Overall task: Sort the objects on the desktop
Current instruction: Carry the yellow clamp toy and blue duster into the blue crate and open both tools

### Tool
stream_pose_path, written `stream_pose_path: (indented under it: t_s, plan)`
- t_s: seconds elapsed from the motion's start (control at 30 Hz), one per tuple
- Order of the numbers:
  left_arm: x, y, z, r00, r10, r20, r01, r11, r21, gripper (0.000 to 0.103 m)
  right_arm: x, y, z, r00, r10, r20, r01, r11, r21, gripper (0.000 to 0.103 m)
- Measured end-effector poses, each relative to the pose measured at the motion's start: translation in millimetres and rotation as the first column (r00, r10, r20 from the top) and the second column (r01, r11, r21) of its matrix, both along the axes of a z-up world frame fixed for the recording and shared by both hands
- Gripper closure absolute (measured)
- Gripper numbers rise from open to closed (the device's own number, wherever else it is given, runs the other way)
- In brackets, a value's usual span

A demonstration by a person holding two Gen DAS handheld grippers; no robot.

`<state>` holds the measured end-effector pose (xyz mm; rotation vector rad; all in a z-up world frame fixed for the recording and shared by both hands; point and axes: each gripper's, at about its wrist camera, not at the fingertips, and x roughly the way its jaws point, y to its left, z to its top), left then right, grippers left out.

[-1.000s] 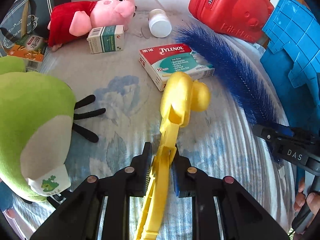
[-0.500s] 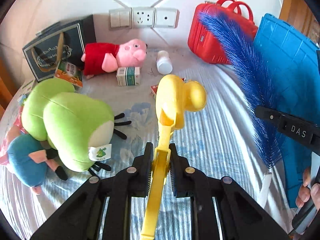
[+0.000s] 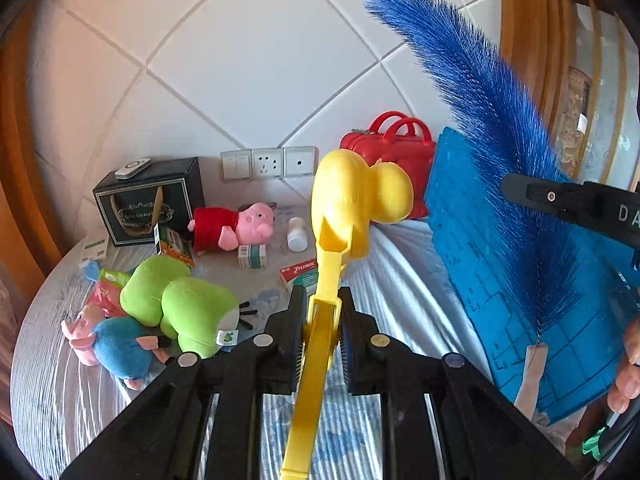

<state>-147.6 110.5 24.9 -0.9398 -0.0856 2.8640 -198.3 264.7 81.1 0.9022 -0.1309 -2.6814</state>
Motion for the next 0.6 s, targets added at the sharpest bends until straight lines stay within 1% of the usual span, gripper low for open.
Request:
stream_pose_path:
  t_s: [0.13,0.23,0.37,0.47,0.6]
  plan:
    - [21,32,29,0.997,-0.035,-0.064,0.035,0.999,-0.006,0.088,27,25,38,0.998,0.007,-0.063,-0.010,0.999,-0.047,0.088]
    - [32,62,52,0.992,-0.072,-0.104,0.072,0.997,-0.004,0.088,46,50,68,0.991,-0.027,-0.129,0.018,0.997,-0.071,0.088]
    - [39,113,79,0.980,-0.137,-0.145,0.140,0.990,0.011,0.088,63,102,102,0.977,-0.094,-0.193,0.078,0.993,-0.088,0.088]
    - [39,154,96,0.969,-0.187,-0.162,0.193,0.981,0.028,0.088,67,146,125,0.959,-0.159,-0.234,0.145,0.986,-0.075,0.088]
    - [33,211,111,0.957,-0.240,-0.162,0.251,0.967,0.050,0.088,64,204,141,0.941,-0.233,-0.247,0.229,0.972,-0.047,0.088]
